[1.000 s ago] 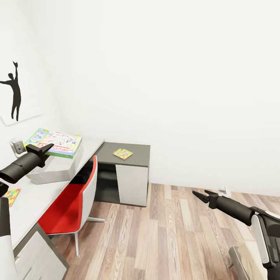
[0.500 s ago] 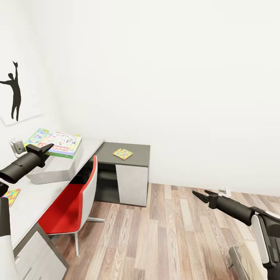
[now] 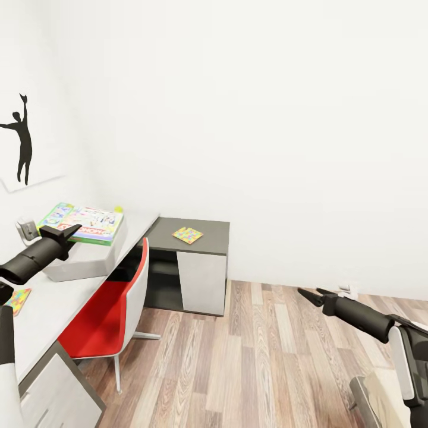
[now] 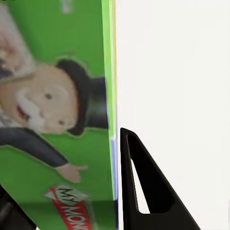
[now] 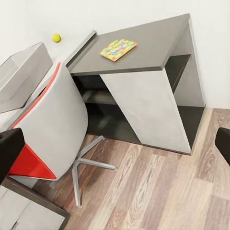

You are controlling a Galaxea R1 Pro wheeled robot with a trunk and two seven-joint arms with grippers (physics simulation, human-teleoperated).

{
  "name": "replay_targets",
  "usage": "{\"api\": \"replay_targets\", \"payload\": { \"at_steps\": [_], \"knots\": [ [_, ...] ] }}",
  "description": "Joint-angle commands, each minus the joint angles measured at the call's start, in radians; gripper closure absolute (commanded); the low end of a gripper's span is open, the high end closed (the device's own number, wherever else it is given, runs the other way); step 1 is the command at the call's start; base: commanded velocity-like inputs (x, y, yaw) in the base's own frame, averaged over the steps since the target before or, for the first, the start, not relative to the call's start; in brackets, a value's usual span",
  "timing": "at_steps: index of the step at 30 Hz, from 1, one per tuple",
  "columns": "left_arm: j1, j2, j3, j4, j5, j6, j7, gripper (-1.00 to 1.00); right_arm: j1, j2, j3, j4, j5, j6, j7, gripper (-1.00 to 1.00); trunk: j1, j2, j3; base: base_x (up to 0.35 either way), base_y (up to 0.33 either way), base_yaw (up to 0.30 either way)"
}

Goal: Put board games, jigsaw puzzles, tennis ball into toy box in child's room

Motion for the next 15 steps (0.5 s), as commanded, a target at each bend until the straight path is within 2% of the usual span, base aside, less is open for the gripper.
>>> {"api": "replay_targets", "payload": {
  "at_steps": [1,11,15],
  "knots": [
    [0.000,0.000,0.002,0.005,0.014,0.002,0.009,1.00,-0.001,0.000,-0.002,-0.001,-0.008,0.010,-0.001,-1.00,0.001,-0.002,-0.002,0.000,0.000,0.000],
    [0.003,0.000,0.003,0.049,0.018,-0.007,0.009,1.00,-0.003,0.003,-0.005,-0.004,-0.008,0.015,-0.003,-1.00,0.001,-0.002,-0.002,0.000,0.000,0.001],
    [0.003,0.000,0.004,0.050,0.020,-0.007,0.006,1.00,-0.003,0.004,-0.004,-0.004,-0.008,0.016,-0.003,-1.00,0.001,-0.002,-0.002,0.000,0.000,0.072]
  ]
}}
